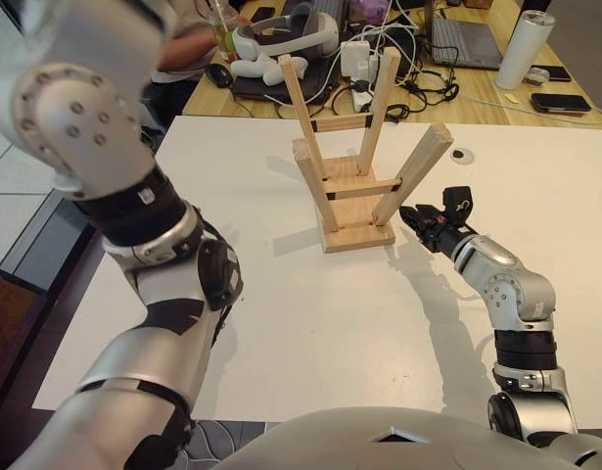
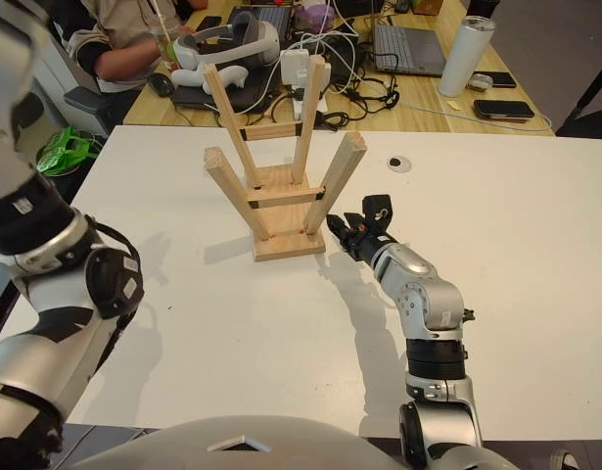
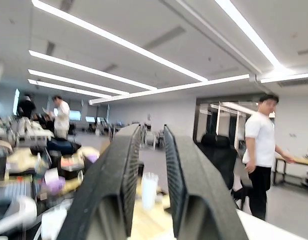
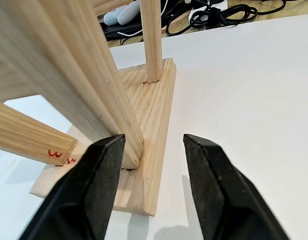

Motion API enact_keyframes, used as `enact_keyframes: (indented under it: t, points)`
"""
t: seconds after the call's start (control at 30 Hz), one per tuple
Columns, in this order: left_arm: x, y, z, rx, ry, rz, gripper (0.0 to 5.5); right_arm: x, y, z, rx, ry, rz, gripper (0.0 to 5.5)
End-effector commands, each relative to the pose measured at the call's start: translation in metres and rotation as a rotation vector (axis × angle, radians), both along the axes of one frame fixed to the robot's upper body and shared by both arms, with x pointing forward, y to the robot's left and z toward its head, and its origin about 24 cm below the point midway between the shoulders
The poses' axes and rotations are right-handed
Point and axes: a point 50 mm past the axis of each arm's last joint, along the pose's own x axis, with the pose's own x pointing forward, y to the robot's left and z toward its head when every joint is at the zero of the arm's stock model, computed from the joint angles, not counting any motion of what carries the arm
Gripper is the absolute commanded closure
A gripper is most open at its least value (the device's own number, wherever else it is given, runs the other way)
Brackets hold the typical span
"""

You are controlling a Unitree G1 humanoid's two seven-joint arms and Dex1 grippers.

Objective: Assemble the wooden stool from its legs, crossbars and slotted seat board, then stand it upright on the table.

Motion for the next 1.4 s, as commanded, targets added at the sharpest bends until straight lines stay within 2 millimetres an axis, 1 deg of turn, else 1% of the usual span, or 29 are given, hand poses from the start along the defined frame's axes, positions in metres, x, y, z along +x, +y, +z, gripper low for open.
enact_keyframes:
  t: [0.03,0.07,0.1,0.13,0.17,0.27,0.3,0.37,0.43,0.47,0.5,0.53,0.6,0.67,0.7,0.77,0.8,0.87,1.0,1.07,1.13,1.17,1.23,1.37,1.4]
  points:
    - [0.011,-0.03,-0.188,0.487,0.656,0.084,4.6,0.002,0.005,0.0,-0.007,-0.007,0.021,3.28]
    - [0.007,-0.033,-0.201,0.525,0.68,0.087,4.6,0.003,0.006,0.0,-0.007,-0.006,0.025,3.28]
    - [0.007,-0.035,-0.2,0.526,0.659,0.093,4.6,0.002,0.005,0.0,-0.007,-0.005,0.024,3.28]
    - [0.01,-0.037,-0.192,0.51,0.619,0.111,4.6,0.002,0.004,0.0,-0.005,-0.003,0.018,3.28]
    - [0.015,-0.037,-0.181,0.483,0.567,0.139,4.6,0.001,0.003,-0.001,-0.002,0.0,0.013,3.28]
    - [0.031,-0.029,-0.134,0.331,0.413,0.24,4.6,0.001,0.003,-0.002,0.006,0.005,0.007,3.28]
    - [0.033,-0.027,-0.119,0.272,0.374,0.256,4.6,0.0,0.003,-0.002,0.008,0.004,0.006,3.28]
    - [0.033,-0.026,-0.081,0.132,0.264,0.25,4.6,0.0,0.003,0.003,-0.009,-0.038,0.017,3.28]
    - [0.027,-0.026,-0.053,0.023,0.185,0.209,4.6,-0.003,0.006,0.015,-0.094,-0.149,0.062,3.28]
    - [0.021,-0.025,-0.042,-0.023,0.154,0.181,4.6,-0.007,0.01,0.025,-0.169,-0.246,0.11,3.28]
    - [0.016,-0.022,-0.034,-0.063,0.127,0.163,4.6,-0.013,0.015,0.036,-0.213,-0.339,0.142,3.28]
    - [0.011,-0.019,-0.029,-0.091,0.113,0.154,4.65,-0.019,0.02,0.047,-0.232,-0.416,0.162,3.1]
    - [0.005,-0.006,-0.029,-0.129,0.108,0.176,4.65,-0.037,0.03,0.064,-0.253,-0.545,0.191,2.75]
    - [0.001,0.005,-0.036,-0.16,0.132,0.212,4.65,-0.053,0.037,0.075,-0.252,-0.617,0.221,2.45]
    - [0.001,0.011,-0.041,-0.176,0.147,0.25,4.65,-0.058,0.042,0.079,-0.232,-0.633,0.238,2.29]
    - [0.002,0.022,-0.054,-0.185,0.176,0.368,4.65,-0.057,0.057,0.081,-0.158,-0.62,0.265,1.99]
    - [0.004,0.025,-0.06,-0.184,0.186,0.43,4.65,-0.051,0.067,0.08,-0.129,-0.608,0.27,1.75]
    - [0.005,0.024,-0.068,-0.188,0.194,0.502,4.65,-0.04,0.085,0.079,-0.088,-0.587,0.258,1.42]
    - [0.001,0.025,-0.077,-0.15,0.167,0.636,4.65,-0.017,0.131,0.086,-0.02,-0.599,0.256,1.42]
    - [0.0,0.027,-0.076,-0.152,0.152,0.67,4.65,-0.011,0.147,0.086,-0.024,-0.602,0.262,1.42]
    - [-0.001,0.027,-0.076,-0.158,0.145,0.687,4.65,-0.008,0.156,0.084,-0.032,-0.599,0.275,1.42]
    - [-0.001,0.026,-0.076,-0.16,0.146,0.689,4.65,-0.007,0.158,0.083,-0.037,-0.598,0.272,1.42]
    - [-0.002,0.025,-0.078,-0.164,0.156,0.694,4.65,-0.004,0.157,0.081,-0.042,-0.58,0.238,1.71]
    - [-0.01,0.026,-0.087,-0.164,0.183,0.723,4.65,-0.003,0.147,0.078,-0.039,-0.537,0.166,2.56]
    - [-0.011,0.027,-0.088,-0.163,0.186,0.728,4.65,-0.003,0.145,0.077,-0.026,-0.522,0.15,2.68]
